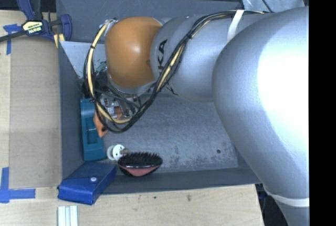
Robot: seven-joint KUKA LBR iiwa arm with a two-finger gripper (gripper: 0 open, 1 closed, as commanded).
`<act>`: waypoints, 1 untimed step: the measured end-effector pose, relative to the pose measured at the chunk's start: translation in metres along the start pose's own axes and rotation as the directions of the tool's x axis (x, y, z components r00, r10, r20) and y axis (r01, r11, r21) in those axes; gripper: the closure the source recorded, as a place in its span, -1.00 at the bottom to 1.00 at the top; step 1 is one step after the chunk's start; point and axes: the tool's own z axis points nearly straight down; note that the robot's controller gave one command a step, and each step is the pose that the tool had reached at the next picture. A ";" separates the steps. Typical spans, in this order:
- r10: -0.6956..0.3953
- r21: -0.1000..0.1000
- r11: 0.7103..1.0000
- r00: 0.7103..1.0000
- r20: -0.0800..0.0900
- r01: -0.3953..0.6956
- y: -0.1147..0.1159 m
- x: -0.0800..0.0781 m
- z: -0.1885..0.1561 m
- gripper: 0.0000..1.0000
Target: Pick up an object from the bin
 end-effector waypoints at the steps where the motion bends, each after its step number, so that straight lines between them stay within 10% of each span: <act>1: -0.039 -0.008 0.999 0.999 0.001 0.039 -0.035 0.001 -0.002 1.00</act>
Offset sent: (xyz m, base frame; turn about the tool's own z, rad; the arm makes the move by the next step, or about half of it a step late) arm 0.0306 -0.0384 0.1679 -0.0379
